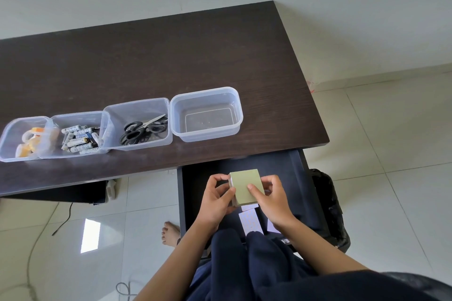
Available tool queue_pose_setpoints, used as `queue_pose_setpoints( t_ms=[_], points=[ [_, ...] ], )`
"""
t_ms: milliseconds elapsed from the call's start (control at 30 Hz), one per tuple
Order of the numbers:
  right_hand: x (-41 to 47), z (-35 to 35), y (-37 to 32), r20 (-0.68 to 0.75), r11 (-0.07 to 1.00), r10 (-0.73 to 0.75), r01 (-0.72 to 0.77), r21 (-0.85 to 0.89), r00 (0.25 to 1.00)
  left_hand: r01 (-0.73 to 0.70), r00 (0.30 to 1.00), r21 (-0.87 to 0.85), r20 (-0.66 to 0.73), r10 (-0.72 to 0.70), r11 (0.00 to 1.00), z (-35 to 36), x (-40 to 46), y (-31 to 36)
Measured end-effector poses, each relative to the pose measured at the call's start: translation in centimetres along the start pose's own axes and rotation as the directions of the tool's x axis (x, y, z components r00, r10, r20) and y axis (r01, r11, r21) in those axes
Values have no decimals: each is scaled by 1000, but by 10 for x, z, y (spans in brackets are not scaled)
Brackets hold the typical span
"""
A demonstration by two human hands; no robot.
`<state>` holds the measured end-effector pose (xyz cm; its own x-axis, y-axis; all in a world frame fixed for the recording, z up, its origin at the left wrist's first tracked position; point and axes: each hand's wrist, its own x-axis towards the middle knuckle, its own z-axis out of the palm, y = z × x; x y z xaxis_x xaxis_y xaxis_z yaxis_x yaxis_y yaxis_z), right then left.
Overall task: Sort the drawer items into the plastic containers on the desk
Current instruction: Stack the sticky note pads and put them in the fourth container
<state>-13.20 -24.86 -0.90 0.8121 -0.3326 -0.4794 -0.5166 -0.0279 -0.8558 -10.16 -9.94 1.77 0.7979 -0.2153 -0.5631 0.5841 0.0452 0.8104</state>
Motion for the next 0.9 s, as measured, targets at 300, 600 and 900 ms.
queue_pose_setpoints(
  t_ms=[300, 600, 900],
  points=[
    [-4, -4, -3, 94, 999, -41, 40, 10, 995, 39, 999, 48, -20, -38, 998, 1, 1, -2],
    [8, -16, 4, 180, 987, -62, 88, -136, 982, 41, 998, 98, -54, -35, 994, -12, 3, -13],
    [28, -69, 79, 284, 744, 183, 56, -665, 941, 72, 994, 65, -88, -66, 995, -23, -1, -19]
  ],
)
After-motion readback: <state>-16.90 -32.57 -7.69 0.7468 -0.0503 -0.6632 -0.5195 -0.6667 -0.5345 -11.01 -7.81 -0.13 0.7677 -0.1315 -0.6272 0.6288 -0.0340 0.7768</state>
